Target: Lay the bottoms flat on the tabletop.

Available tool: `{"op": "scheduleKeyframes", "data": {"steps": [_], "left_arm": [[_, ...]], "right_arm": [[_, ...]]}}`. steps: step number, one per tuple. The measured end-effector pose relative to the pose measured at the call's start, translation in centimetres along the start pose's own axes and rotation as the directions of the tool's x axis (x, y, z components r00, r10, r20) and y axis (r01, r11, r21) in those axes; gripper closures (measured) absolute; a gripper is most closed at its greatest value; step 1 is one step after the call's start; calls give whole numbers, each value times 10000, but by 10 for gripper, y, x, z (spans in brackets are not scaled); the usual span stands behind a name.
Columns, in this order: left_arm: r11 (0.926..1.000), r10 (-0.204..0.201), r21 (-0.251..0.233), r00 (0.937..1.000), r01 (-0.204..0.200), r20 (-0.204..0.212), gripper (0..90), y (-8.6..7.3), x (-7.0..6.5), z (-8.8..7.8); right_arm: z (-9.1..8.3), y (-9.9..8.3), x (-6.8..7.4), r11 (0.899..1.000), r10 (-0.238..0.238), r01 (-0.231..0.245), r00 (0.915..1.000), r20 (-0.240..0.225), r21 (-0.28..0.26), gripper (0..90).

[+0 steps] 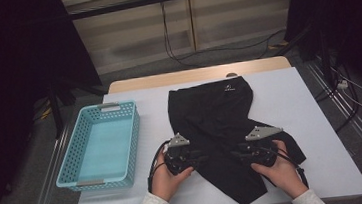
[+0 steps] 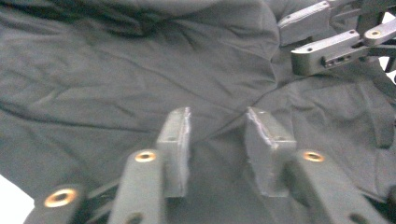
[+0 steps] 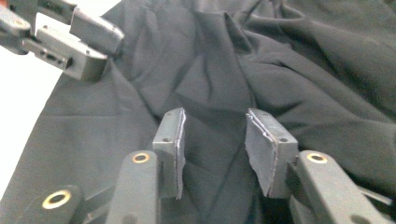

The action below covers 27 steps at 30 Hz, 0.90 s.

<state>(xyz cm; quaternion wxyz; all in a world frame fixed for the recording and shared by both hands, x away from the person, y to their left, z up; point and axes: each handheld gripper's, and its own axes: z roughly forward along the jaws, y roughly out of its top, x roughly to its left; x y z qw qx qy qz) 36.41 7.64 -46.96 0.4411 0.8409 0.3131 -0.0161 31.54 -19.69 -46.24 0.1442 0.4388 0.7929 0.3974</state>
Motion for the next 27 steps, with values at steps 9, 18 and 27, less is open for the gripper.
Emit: {"op": "scheduleKeyframes", "data": {"steps": [9,18,27], "left_arm": [[9941,-498,960,9988,498,-17,891,2,-5,-7],[9909,-889,1020,9960,882,20,889,-7,0,-38],[9858,-1187,1186,9929,1190,-91,889,-19,4,-47]], "right_arm": [[3,-3,0,10000,-33,32,9997,240,73,521],[3,-5,0,10000,-67,67,9998,213,31,487],[1,-5,6,9990,-384,373,9984,423,259,435]]}}
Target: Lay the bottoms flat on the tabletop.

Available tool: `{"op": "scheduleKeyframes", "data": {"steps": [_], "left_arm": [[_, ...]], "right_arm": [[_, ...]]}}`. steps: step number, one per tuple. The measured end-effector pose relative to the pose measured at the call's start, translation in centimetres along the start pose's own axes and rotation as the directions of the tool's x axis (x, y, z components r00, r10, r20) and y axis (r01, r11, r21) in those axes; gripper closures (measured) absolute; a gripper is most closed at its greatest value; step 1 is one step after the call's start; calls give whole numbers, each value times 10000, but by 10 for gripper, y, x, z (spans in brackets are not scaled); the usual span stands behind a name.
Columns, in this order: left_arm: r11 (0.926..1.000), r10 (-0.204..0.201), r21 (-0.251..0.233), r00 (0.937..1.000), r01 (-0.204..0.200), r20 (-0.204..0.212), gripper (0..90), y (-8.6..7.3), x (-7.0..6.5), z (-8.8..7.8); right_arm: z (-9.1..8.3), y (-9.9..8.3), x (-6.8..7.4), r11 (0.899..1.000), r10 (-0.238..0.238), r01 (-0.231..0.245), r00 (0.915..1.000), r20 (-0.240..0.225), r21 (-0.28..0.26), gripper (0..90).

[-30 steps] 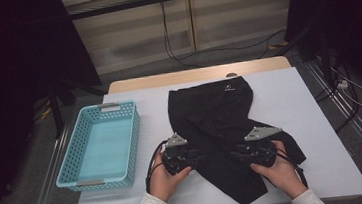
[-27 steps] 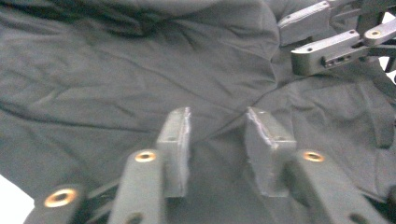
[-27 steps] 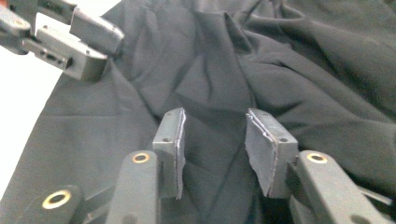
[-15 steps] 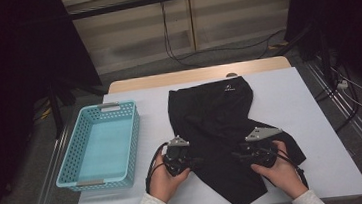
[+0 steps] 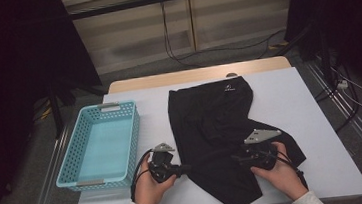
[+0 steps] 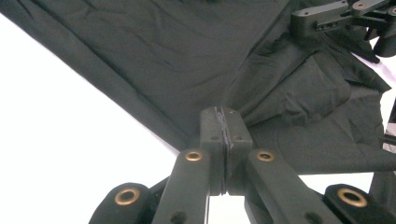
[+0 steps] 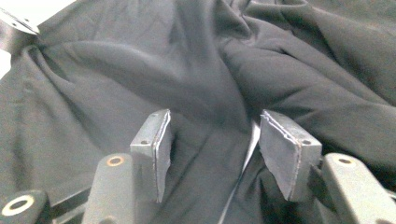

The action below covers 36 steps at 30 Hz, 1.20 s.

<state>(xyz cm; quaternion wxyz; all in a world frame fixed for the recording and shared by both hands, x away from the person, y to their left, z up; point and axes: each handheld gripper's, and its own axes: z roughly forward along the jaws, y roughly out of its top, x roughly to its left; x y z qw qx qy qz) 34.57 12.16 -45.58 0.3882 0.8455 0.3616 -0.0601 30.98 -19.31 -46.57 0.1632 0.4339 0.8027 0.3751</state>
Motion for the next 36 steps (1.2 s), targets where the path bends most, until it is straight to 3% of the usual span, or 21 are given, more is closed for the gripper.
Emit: {"op": "scheduleKeyframes", "data": {"steps": [5,8,10,16,19,22,24,29,33,36], "left_arm": [[9999,-101,6,9999,101,-43,876,-2,4,3],[10000,-47,-46,9999,46,-108,851,-1,3,2],[10000,-73,-13,9999,73,-146,843,-1,3,0],[9998,-137,-118,9994,134,-316,788,0,5,-6],[9987,-124,-502,9988,100,-465,658,2,6,-8],[9974,161,-693,9969,-214,-770,568,4,5,-11],[9972,106,-736,9979,-153,-642,550,4,4,-11],[9975,35,-694,9942,-110,-1073,477,3,7,-8],[9975,-140,-705,9888,35,-1486,478,1,10,-7],[9968,-312,-775,9869,191,-1581,505,0,12,-5]], "right_arm": [[-11,6,7,9979,-409,413,9991,71,-491,473],[-14,8,14,9956,-583,552,9975,-396,-756,574],[-8,7,20,9966,-728,696,9941,-802,-430,595],[3,4,36,9890,-1458,1477,9816,-1233,65,592],[7,3,42,9861,-1631,1658,9752,-1497,56,568],[9,3,47,9840,-1762,1783,9688,-1744,-39,555],[10,3,52,9812,-1906,1926,9625,-1931,-85,552],[13,5,68,9713,-2337,2374,9437,-2340,-125,527],[14,6,76,9680,-2442,2507,9327,-2652,-97,476],[14,7,80,9627,-2609,2701,9161,-3045,-121,477]]}}
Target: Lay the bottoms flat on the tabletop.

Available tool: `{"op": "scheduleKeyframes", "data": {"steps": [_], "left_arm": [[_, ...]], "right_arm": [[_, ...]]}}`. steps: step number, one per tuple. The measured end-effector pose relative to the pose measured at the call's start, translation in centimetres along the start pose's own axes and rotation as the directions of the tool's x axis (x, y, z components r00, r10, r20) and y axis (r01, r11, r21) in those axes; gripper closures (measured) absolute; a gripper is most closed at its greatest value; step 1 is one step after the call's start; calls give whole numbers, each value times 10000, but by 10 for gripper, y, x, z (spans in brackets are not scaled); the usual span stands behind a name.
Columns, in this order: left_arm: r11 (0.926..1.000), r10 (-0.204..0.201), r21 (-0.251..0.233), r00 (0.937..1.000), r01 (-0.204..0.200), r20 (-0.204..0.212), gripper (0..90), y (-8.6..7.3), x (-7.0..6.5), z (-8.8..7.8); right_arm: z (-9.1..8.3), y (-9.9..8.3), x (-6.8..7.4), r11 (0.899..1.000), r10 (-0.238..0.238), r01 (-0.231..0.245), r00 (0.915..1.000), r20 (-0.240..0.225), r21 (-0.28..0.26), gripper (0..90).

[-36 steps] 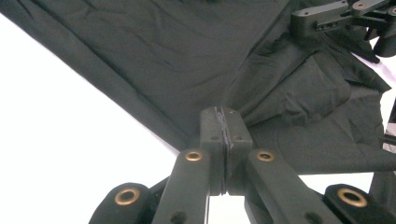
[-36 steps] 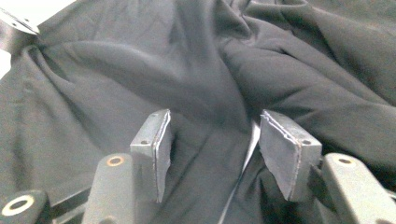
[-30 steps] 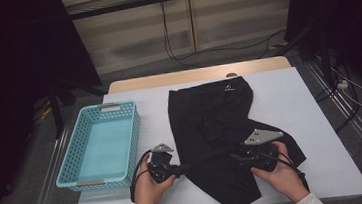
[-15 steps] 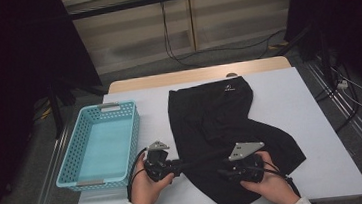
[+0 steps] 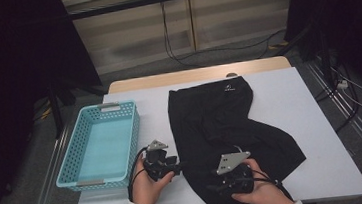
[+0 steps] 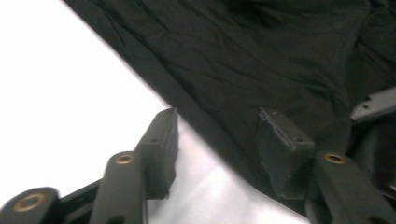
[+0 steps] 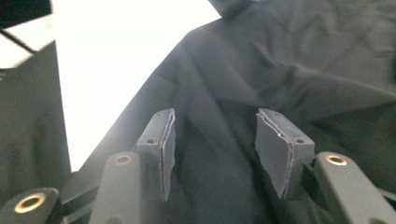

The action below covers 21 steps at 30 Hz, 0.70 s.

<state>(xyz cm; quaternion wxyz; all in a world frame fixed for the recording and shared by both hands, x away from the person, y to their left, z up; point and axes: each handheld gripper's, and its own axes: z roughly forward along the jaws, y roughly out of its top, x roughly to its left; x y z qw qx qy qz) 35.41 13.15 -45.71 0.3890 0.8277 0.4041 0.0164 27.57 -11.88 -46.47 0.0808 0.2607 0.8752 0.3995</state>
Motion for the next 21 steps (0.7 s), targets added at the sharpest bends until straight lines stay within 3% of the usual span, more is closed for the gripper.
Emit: {"op": "scheduleKeyframes", "data": {"steps": [2,5,8,10,13,19,21], "left_arm": [[10000,17,8,10000,-17,-83,555,0,0,1],[10000,-3,100,9998,4,-177,624,0,-2,2],[9997,-191,147,9995,195,-265,726,1,-3,3],[9994,-239,236,9993,246,-301,779,1,-2,3],[9987,-427,279,9990,430,-123,884,1,0,4],[9966,-656,486,9977,663,-161,900,3,4,0],[9964,-763,341,9968,771,-238,900,4,8,-5]], "right_arm": [[-2,1,-1,10000,57,-57,10000,40,16,469],[-10,-1,-13,9983,560,-547,9963,652,-212,436],[-20,-6,-26,9935,1071,-1010,9860,1281,-531,413],[-24,-8,-33,9908,1309,-1220,9733,1886,-582,415],[-25,-14,-42,9881,1534,-1460,9620,2259,-492,428],[-26,-20,-50,9833,1812,-1792,9503,2531,-312,439],[-27,-21,-51,9833,1812,-1796,9494,2565,-299,441]]}}
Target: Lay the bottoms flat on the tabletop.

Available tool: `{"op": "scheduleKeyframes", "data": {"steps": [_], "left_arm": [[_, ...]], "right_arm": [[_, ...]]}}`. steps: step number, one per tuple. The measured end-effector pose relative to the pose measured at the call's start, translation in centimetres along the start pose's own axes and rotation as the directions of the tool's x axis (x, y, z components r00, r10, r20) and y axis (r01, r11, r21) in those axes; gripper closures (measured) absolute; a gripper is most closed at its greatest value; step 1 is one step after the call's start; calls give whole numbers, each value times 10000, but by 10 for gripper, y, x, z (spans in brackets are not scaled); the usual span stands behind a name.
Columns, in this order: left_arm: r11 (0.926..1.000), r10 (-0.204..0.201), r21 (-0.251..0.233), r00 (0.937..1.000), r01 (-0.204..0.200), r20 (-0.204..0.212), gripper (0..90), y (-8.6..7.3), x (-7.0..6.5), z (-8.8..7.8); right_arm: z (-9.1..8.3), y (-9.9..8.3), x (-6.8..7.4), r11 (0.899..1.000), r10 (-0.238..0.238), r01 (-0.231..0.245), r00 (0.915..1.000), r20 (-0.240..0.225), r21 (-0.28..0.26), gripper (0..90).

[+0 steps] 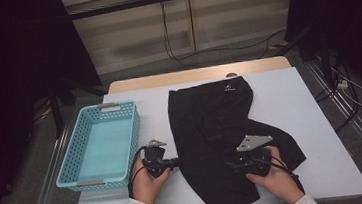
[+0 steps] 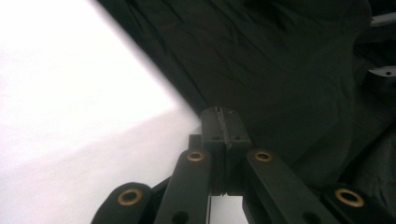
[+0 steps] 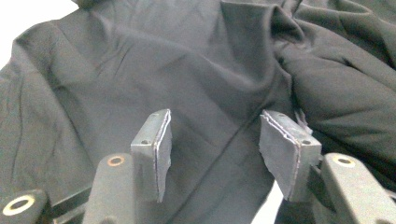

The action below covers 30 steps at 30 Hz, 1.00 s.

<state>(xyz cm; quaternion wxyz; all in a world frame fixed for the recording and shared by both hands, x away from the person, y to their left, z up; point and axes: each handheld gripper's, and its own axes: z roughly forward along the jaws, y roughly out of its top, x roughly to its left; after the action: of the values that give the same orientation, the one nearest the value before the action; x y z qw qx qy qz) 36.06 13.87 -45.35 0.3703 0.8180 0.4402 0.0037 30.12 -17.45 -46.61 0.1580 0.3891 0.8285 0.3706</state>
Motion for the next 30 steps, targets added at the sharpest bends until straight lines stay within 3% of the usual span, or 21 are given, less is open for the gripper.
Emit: {"op": "scheduleKeyframes", "data": {"steps": [5,9,17,22,24,28,30], "left_arm": [[9992,-186,-359,9990,171,-406,900,4,9,-6],[9991,-18,-425,9965,-18,-840,900,6,12,-8],[9986,96,-516,9946,-150,-1037,899,6,14,-3],[9989,15,-458,9965,-53,-840,893,5,13,-3],[9985,155,-505,9962,-199,-852,854,5,13,-3],[9974,-34,-718,9995,11,-316,665,5,9,-6],[9970,214,-736,9992,-238,-330,606,6,6,-8]], "right_arm": [[3,1,4,9999,-145,145,9998,-145,-60,454],[5,3,8,9997,-224,221,9993,-286,-138,460],[3,6,6,9993,-139,135,9998,-107,-344,444],[2,5,4,9996,-67,63,9999,-137,-289,413],[1,4,3,9995,-16,13,9999,-109,-322,406],[0,4,0,9993,98,-95,9999,83,-373,397],[-1,4,0,9992,77,-71,9998,155,-398,401]]}}
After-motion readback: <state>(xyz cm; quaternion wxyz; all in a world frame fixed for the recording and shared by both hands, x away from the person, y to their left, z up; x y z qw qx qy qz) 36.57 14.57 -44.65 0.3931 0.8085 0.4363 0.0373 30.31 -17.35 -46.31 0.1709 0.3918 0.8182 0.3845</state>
